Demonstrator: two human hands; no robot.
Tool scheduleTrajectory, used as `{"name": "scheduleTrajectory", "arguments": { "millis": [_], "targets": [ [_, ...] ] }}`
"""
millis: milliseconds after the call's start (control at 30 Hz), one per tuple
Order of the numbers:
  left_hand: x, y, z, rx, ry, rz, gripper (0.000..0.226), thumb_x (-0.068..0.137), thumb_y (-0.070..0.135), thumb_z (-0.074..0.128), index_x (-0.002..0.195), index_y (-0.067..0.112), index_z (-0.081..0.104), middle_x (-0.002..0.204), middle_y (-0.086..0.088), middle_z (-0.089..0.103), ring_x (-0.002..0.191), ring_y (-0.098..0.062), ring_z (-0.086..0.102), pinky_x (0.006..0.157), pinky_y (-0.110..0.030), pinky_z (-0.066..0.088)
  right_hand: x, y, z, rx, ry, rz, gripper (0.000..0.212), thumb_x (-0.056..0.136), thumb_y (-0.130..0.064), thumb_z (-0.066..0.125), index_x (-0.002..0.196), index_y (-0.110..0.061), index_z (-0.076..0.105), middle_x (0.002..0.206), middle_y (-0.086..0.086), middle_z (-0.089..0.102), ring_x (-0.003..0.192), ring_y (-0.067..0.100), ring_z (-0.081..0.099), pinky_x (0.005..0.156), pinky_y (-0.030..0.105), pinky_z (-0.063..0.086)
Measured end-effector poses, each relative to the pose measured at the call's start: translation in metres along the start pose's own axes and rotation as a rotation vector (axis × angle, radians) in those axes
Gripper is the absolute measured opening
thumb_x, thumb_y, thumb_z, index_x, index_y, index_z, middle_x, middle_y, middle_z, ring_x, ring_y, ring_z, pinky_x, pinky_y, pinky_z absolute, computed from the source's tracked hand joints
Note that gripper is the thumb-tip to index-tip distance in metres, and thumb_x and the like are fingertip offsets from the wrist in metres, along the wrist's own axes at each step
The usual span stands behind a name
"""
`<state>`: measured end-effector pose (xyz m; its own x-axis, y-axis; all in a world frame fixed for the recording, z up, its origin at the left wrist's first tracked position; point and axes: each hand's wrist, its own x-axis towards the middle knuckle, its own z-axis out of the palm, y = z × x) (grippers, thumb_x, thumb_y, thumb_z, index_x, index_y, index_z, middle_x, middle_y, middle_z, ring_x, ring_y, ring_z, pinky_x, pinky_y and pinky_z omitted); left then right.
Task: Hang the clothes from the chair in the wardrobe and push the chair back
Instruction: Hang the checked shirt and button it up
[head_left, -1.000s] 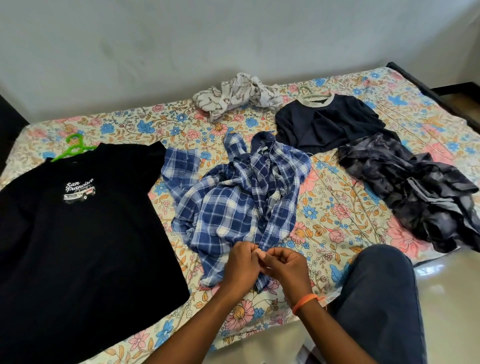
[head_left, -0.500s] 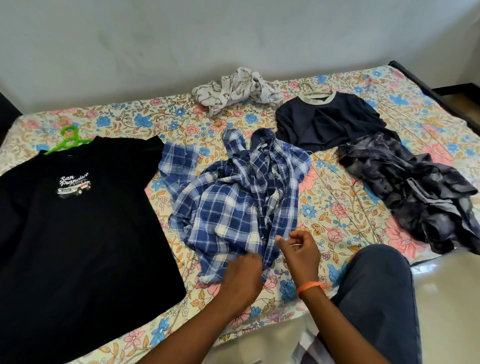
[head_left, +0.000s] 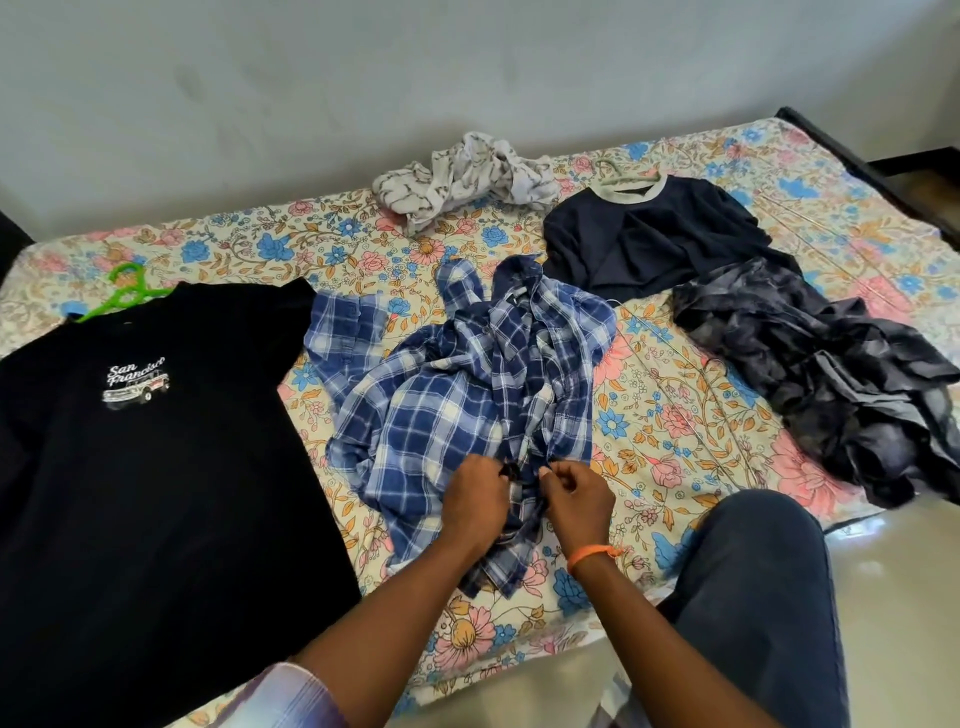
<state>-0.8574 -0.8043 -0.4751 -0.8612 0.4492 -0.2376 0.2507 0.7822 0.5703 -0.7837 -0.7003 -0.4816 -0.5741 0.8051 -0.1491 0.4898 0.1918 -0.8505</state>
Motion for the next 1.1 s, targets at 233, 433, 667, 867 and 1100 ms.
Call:
{"name": "scheduleTrajectory", "arguments": {
  "millis": [233, 433, 667, 867, 1100],
  "targets": [
    [0.002, 0.013, 0.005, -0.038, 0.018, -0.061, 0.019, 0.095, 0.018, 0.061, 0.081, 0.016, 0.074, 0.068, 0.004, 0.065, 0.056, -0.010, 0.059, 0.049, -0.026, 0.047, -0.001, 0.010, -0.001, -0.020, -0.046, -0.034, 0.012, 0.090, -0.012, 0.069, 0.079, -0.011, 0.065, 0.071, -0.003, 0.062, 0.065, 0.008, 0.056, 0.057, 0.009, 0.040],
    [0.009, 0.018, 0.010, -0.206, -0.022, -0.089, 0.020, 0.095, 0.018, 0.063, 0.079, 0.013, 0.074, 0.070, 0.002, 0.070, 0.058, -0.012, 0.063, 0.052, -0.030, 0.054, -0.002, 0.012, -0.005, -0.107, -0.027, -0.088, 0.012, 0.089, -0.010, 0.070, 0.081, -0.015, 0.063, 0.070, -0.005, 0.061, 0.064, 0.007, 0.056, 0.057, 0.011, 0.040],
    [-0.011, 0.018, 0.001, -0.331, -0.048, 0.040, 0.016, 0.097, 0.017, 0.059, 0.083, 0.016, 0.066, 0.076, 0.007, 0.063, 0.070, -0.005, 0.061, 0.062, -0.018, 0.050, -0.014, 0.007, -0.005, -0.270, -0.073, -0.275, 0.015, 0.095, -0.015, 0.057, 0.080, -0.015, 0.058, 0.072, -0.004, 0.054, 0.065, 0.015, 0.049, 0.055, 0.024, 0.034],
    [-0.029, 0.011, -0.007, -0.446, 0.008, 0.009, 0.016, 0.099, 0.014, 0.056, 0.086, 0.018, 0.066, 0.080, 0.008, 0.064, 0.074, -0.003, 0.061, 0.062, -0.013, 0.045, -0.030, -0.003, -0.007, -0.210, -0.061, -0.371, 0.007, 0.093, -0.007, 0.064, 0.090, -0.007, 0.070, 0.078, 0.000, 0.063, 0.067, 0.012, 0.052, 0.059, 0.011, 0.035],
    [-0.036, 0.012, -0.011, -0.535, 0.012, -0.013, 0.014, 0.097, 0.020, 0.058, 0.089, 0.020, 0.069, 0.085, 0.007, 0.068, 0.080, -0.006, 0.065, 0.074, -0.027, 0.056, -0.043, -0.001, -0.011, -0.117, -0.019, -0.335, 0.004, 0.088, -0.008, 0.071, 0.087, -0.012, 0.072, 0.073, -0.007, 0.064, 0.065, -0.002, 0.059, 0.059, 0.005, 0.042]
  ]
}}
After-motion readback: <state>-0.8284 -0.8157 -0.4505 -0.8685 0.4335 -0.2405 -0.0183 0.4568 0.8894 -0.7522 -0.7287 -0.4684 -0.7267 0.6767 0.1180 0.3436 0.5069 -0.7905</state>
